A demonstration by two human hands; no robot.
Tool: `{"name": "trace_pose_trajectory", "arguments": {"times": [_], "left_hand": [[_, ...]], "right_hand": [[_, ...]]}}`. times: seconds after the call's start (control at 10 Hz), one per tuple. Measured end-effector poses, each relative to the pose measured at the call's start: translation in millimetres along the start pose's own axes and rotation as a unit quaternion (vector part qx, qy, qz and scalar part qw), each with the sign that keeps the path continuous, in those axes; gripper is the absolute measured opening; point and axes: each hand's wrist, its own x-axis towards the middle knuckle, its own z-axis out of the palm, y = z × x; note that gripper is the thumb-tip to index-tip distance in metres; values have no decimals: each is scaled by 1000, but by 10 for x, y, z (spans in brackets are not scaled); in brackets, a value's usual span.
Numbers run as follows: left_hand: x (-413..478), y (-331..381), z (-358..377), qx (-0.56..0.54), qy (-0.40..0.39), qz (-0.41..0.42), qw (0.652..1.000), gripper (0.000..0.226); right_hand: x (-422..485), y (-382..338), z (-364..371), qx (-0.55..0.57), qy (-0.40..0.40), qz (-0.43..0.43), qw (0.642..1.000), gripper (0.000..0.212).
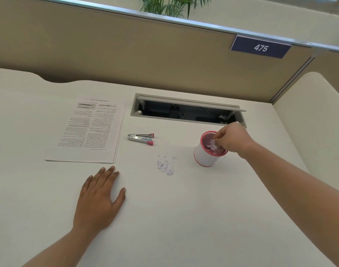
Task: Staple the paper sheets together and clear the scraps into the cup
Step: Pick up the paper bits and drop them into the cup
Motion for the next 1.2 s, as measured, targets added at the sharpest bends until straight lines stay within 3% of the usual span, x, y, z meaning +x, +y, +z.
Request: {"name": "trace_pose_trajectory", "arguments": {"times": [0.1, 0.2, 0.5, 0.8, 1.0, 1.2], "left_hand": [[0, -6, 3, 0, -1, -1, 1000, 62], [-4, -6, 4, 2, -1, -2, 1000, 62], [-2, -5, 3, 3, -1, -2, 1000, 63], [2, -1, 7, 4, 2, 0, 1000, 62], [8, 16, -5, 2, -1, 1, 1000, 60], [0, 12, -11, 1, 5, -1, 1000, 58]], "right_hand": [[18, -62, 29, -71, -19, -30, 997, 27], [32, -85, 33, -65, -20, -34, 997, 34], [-18, -131, -2, -135, 9, -76, 988, 14], [-31, -134, -15, -149, 27, -121, 981, 34], [-282, -320, 34, 29, 116, -162, 979, 21], [-567, -417, 749, 120, 34, -192, 973, 25]]}}
